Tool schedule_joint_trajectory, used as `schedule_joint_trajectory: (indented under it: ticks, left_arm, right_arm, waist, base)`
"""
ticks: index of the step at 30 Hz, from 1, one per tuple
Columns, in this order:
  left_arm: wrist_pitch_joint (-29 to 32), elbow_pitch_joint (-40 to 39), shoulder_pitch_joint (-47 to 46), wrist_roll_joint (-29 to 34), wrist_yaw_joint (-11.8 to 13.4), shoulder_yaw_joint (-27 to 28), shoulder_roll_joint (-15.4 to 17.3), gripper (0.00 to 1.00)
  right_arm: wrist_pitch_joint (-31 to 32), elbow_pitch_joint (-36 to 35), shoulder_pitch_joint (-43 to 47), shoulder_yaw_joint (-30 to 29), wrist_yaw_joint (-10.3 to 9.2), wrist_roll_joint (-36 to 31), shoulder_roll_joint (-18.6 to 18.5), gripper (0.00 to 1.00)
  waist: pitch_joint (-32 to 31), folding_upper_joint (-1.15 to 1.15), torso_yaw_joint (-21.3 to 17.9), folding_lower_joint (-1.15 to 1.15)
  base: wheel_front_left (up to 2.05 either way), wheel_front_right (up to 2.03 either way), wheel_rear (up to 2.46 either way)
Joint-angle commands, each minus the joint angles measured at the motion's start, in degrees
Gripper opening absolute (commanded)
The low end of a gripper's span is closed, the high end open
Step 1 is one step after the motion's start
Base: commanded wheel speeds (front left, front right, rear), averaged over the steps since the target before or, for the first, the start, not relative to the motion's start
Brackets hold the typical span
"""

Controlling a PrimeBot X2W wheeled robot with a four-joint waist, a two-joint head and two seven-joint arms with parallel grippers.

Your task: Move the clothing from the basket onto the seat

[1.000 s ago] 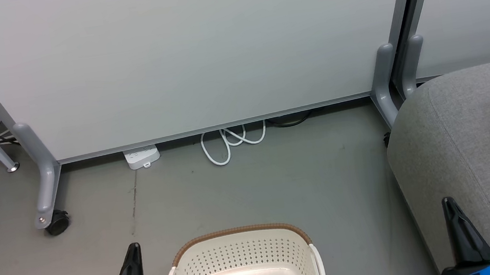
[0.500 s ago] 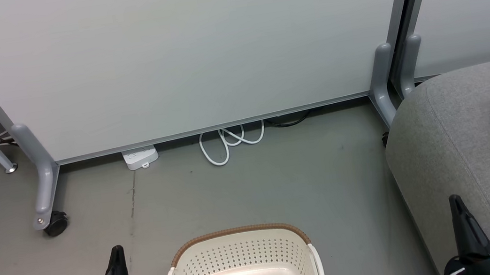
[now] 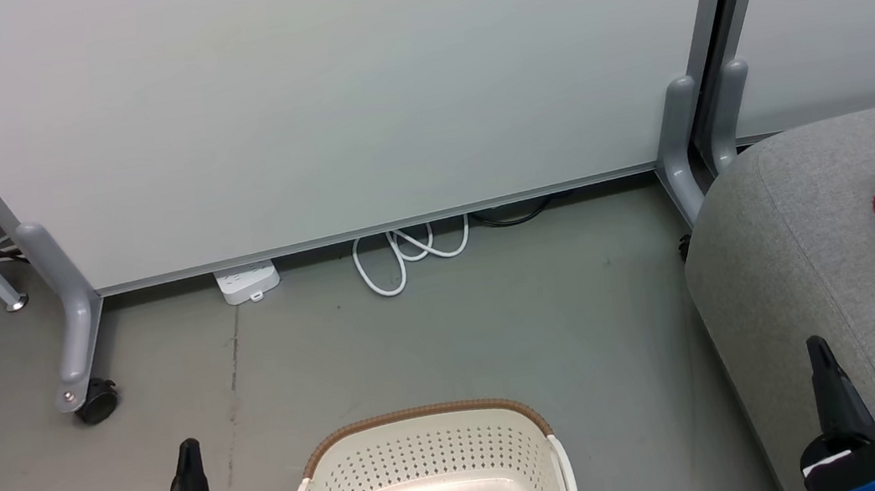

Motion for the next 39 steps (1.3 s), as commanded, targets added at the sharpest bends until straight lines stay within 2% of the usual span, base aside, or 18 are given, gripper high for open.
schedule_joint_trajectory:
  ticks: [1, 39]
  left_arm:
    - [0.54, -0.96, -1.72, -2.3, -0.25, 0.53, 0.24, 0.0]
    - [6.91, -1.67, -2.77, -27.28, -1.12, 4.09, 0.34, 0.0]
  right_arm:
    - [0.54, -0.42, -1.73, -0.29, -0.02, 2.38, 0.05, 0.0]
    - [7.09, 1.35, -5.06, -1.67, -0.03, 27.59, 0.65, 0.0]
  waist:
    - [0.0, 0.0, -0.03, 0.0]
    - [0.1, 0.0, -0.83, 0.0]
  base:
    - [0.0, 0.0, 0.0]
    - [0.0, 0.0, 0.0]
